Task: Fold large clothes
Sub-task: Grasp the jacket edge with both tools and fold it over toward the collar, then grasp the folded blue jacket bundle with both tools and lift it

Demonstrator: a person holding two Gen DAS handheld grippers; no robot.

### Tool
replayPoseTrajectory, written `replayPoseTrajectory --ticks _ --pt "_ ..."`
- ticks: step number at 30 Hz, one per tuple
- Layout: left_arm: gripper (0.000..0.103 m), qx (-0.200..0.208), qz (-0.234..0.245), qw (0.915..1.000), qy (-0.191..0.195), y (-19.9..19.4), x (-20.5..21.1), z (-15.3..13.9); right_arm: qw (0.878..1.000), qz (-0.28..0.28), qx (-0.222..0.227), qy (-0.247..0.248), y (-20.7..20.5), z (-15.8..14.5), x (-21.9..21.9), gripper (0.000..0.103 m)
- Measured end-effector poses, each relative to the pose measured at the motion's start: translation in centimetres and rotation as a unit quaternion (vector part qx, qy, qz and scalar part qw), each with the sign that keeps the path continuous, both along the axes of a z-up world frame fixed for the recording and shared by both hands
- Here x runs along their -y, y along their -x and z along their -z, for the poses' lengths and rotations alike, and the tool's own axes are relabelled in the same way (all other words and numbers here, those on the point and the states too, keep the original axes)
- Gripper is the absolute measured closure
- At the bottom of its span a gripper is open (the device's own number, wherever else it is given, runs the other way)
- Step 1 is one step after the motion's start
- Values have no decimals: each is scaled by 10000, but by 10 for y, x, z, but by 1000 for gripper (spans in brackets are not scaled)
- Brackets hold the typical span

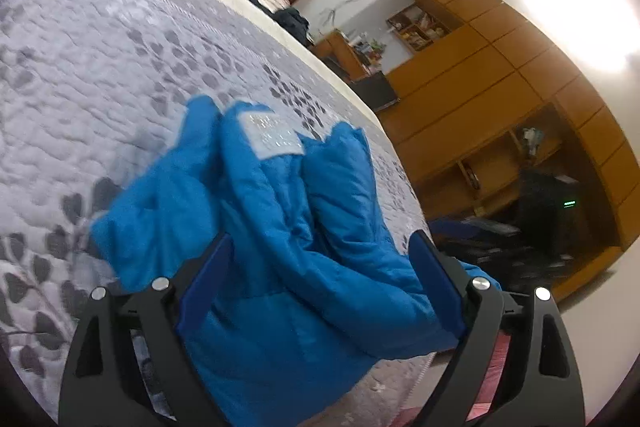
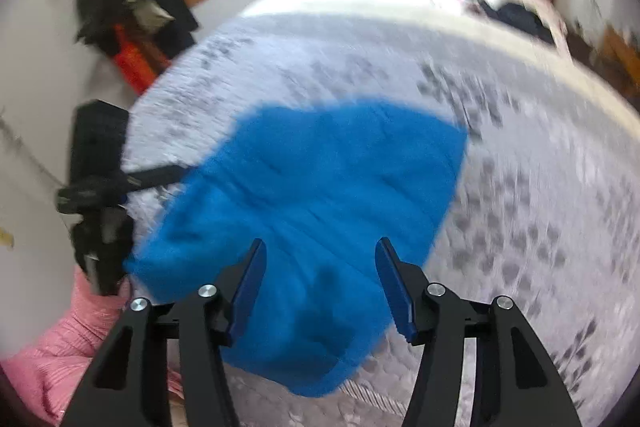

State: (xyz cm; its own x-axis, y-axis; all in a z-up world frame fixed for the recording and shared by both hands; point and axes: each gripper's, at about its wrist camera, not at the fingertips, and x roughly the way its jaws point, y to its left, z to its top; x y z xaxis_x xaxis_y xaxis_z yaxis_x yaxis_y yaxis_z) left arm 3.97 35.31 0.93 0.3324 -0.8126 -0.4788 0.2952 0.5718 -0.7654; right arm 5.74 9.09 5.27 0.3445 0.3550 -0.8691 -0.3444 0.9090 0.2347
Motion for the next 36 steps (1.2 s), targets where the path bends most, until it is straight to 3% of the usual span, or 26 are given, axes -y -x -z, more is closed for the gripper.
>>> replayPoseTrajectory --ticks 5,16,22,29,34,36 --pt "15 -115 201 9997 -66 -13 23 9 9985 -204 -407 -293 3 38 -4 45" --pt "15 -177 552 9942 -903 -57 70 12 9988 -492 -79 -30 1 55 -43 45" --pt "33 -94 450 9881 -1467 -63 82 15 9987 -490 9 -133 2 58 -38 44" --pt "65 42 407 9901 -1339 -63 83 10 9979 -358 108 -532 10 48 -16 45" --pt "76 272 556 9918 -1121 -63 87 -1 9962 -70 249 -836 19 37 12 45" --pt "79 393 668 9932 -869 -63 86 -13 9951 88 275 -942 20 35 24 45"
